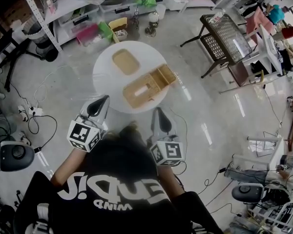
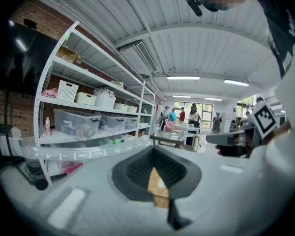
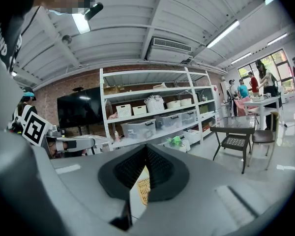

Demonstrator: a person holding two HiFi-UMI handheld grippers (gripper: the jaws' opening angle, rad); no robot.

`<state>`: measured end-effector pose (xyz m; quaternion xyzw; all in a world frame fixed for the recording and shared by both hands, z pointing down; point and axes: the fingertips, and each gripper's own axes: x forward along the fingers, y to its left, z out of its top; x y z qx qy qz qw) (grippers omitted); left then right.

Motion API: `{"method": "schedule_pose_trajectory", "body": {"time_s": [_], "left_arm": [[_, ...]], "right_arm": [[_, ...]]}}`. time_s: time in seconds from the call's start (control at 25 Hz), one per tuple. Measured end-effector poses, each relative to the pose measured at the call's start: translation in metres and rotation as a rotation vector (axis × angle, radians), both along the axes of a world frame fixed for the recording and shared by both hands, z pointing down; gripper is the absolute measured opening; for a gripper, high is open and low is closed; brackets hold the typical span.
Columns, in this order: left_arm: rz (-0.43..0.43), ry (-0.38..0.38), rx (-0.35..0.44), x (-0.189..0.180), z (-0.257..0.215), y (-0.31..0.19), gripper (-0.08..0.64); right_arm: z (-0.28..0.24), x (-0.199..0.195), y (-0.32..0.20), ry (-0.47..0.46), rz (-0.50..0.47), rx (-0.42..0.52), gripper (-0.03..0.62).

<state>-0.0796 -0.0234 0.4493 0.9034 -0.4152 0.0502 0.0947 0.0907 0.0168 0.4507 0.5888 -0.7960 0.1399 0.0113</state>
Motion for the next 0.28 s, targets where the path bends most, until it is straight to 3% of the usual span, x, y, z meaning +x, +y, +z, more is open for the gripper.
{"method": "schedule_pose_trajectory", "body": {"time_s": [0.28], "left_arm": [[0.009,-0.003,-0.006,0.015,-0.008,0.004,0.0]], "right_arm": [[-0.008,0.017,0.003,-0.007,0.004,0.005,-0.002]]}}
